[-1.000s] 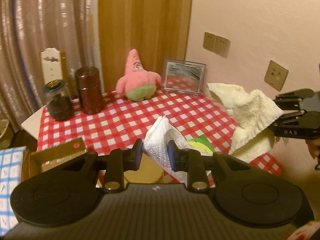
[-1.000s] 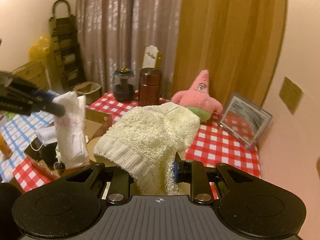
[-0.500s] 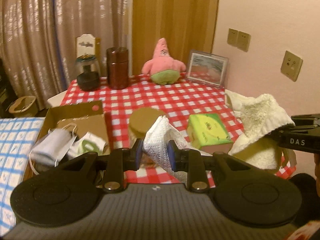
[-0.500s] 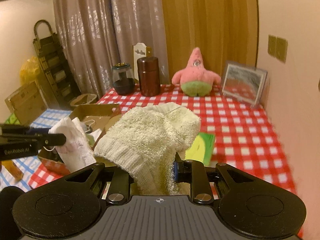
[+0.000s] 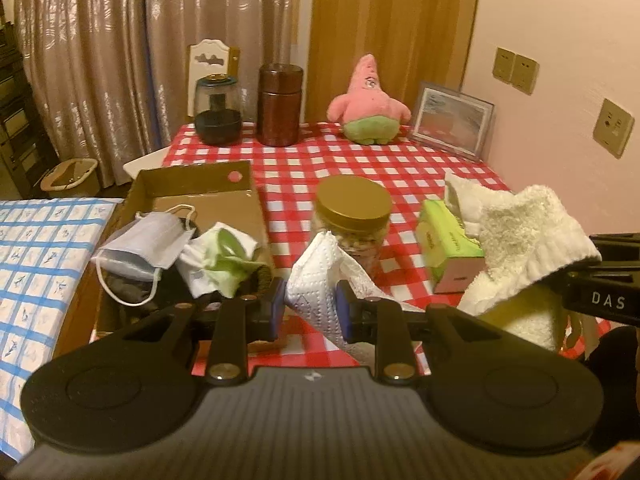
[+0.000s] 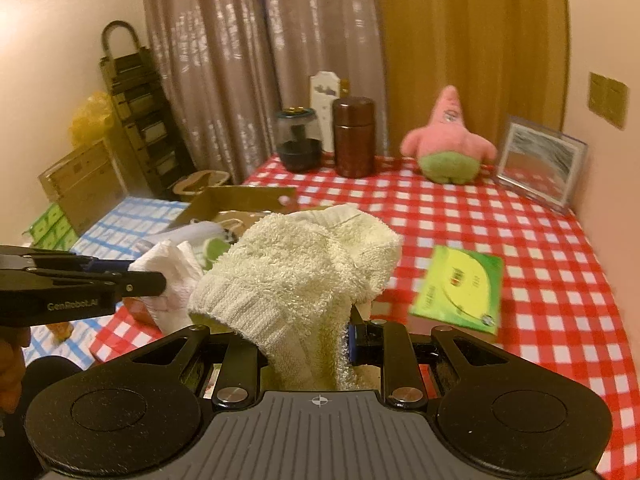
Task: Organize soft objects
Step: 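Carry the knit hat and white tissue toward the cardboard tray with both tools, then open the left tool to drop the tissue while the right tool releases the hat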
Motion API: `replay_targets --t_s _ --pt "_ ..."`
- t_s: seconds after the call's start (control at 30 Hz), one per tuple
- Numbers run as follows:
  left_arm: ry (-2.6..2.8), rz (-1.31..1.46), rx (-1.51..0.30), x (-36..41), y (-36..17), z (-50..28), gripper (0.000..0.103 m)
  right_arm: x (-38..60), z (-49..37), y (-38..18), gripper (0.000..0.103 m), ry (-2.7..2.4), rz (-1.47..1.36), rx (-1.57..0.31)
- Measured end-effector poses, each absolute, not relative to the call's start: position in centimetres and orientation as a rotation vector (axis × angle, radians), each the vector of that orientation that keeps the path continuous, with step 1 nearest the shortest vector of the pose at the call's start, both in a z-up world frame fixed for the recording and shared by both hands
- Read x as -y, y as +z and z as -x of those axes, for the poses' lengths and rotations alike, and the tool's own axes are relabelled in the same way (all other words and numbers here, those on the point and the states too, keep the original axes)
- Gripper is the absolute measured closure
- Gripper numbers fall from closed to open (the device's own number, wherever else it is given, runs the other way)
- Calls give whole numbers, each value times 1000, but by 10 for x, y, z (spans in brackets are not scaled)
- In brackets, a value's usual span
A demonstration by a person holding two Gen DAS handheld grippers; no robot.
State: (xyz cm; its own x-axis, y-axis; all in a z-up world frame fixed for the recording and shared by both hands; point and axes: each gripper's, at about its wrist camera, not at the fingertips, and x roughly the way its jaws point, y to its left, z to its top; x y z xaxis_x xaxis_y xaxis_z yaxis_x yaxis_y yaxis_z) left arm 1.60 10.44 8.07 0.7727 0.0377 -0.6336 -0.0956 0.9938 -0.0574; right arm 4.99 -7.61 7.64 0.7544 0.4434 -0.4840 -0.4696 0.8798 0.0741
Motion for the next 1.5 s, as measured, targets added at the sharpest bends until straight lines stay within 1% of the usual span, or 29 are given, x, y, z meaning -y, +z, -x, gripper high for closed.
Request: replay_targets --t_s 0.23,0.47,0.83,1.1,1.23,1.5 --pt "121 99 -672 -137 85 -7 79 30 -54 77 80 564 108 -504" --pt "198 100 -663 -188 90 2 79 -22 -65 73 80 635 165 -499" --pt "283 41 -689 -278 84 -12 79 -91 -115 49 80 692 205 -544" --pt "208 -51 -790 -309 54 -64 79 -120 -155 29 80 680 220 -593" --pt "185 -71 -839 -313 31 -84 79 -126 -171 18 80 670 233 -612" --pt "142 -95 -880 -310 6 -118 79 -137 -190 -1 80 648 260 -620"
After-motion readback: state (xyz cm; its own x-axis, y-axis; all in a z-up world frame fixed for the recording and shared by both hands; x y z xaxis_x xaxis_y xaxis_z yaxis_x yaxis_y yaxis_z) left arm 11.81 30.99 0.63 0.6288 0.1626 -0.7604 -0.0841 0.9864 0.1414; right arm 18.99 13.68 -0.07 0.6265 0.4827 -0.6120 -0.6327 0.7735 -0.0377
